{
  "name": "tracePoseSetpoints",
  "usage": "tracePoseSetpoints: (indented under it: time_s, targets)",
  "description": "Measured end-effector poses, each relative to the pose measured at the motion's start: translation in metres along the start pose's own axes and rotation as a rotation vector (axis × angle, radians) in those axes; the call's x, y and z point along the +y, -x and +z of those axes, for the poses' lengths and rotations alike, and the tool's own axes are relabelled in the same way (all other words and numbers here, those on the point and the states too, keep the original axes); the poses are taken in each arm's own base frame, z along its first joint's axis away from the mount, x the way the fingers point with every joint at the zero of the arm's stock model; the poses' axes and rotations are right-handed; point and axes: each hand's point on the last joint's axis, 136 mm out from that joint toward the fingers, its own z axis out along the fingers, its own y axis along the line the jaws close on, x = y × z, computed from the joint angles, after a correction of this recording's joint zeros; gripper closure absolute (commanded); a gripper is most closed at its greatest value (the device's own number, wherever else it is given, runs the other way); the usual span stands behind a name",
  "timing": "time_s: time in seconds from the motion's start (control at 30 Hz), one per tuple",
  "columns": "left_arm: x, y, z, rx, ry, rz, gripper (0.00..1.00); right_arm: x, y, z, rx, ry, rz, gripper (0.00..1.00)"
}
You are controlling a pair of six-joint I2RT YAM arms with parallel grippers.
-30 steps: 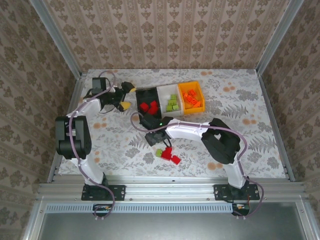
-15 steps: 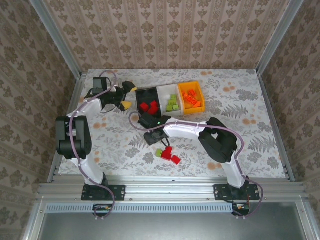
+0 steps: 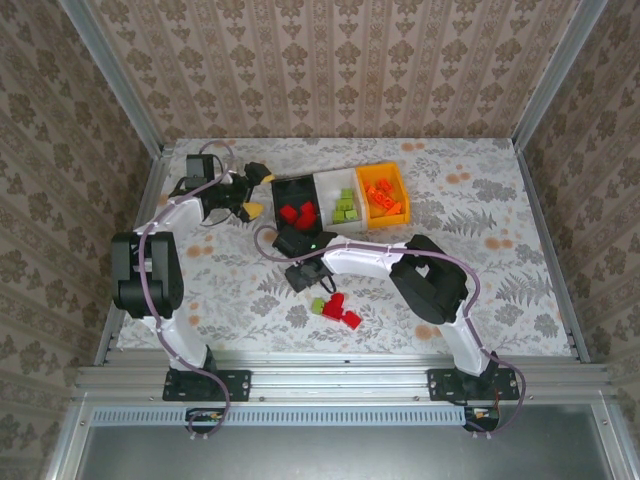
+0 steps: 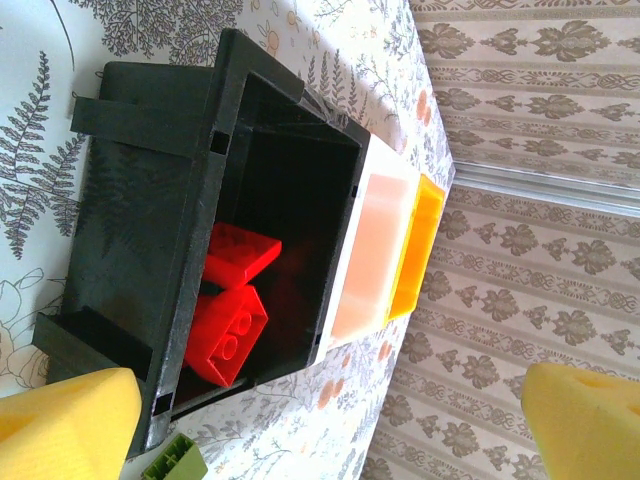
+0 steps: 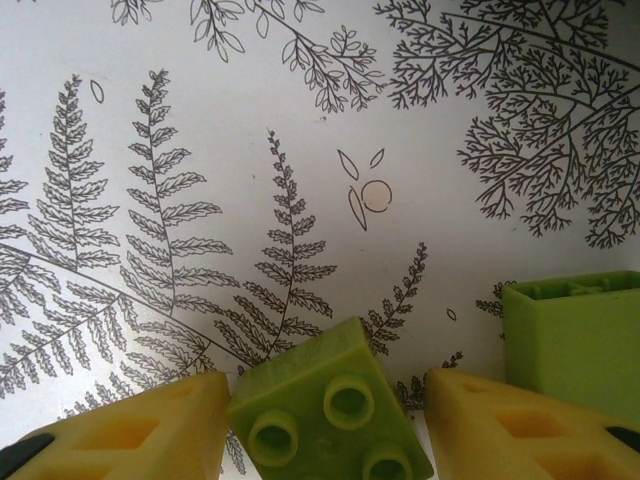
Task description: Sort the legos into containers by color
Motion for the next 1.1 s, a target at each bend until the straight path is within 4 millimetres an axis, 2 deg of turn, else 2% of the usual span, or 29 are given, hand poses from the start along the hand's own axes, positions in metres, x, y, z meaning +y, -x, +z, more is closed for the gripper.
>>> tracePoseSetpoints:
  time_s: [0.2, 0.47, 0.6, 0.77, 0.87, 0.97, 1.1]
  targets:
    - [0.0, 0.0, 0.0, 0.0, 0.0, -0.002, 0.0, 0.003, 0.002, 0.0, -0.008, -0.003, 0.018, 0.6]
    - [-0.007, 0.0, -0.006, -0.008, -0.013, 0.006, 0.0, 0.001, 0.004, -0.001, -0.02, -0.027, 0.021, 0.62]
    - [-0.006, 0.007, -0.012, -0.022, -0.02, -0.007, 0.0, 0.0, 0.011, -0.005, -0.038, -0.037, 0.023, 0.63]
    - [-0.002, 0.021, -0.026, -0.063, -0.036, -0.033, 0.0, -0.004, 0.032, -0.021, -0.095, -0.035, 0.042, 0.63]
    - [-0.002, 0.027, -0.032, -0.081, -0.046, -0.042, 0.0, -0.011, 0.049, -0.037, -0.138, -0.031, 0.063, 0.63]
    - [-0.004, 0.028, -0.033, -0.084, -0.055, -0.047, 0.0, -0.027, 0.073, -0.054, -0.195, -0.029, 0.107, 0.63]
    - [-0.005, 0.027, -0.032, -0.081, -0.061, -0.047, 0.0, -0.059, 0.096, -0.071, -0.25, -0.044, 0.171, 0.64]
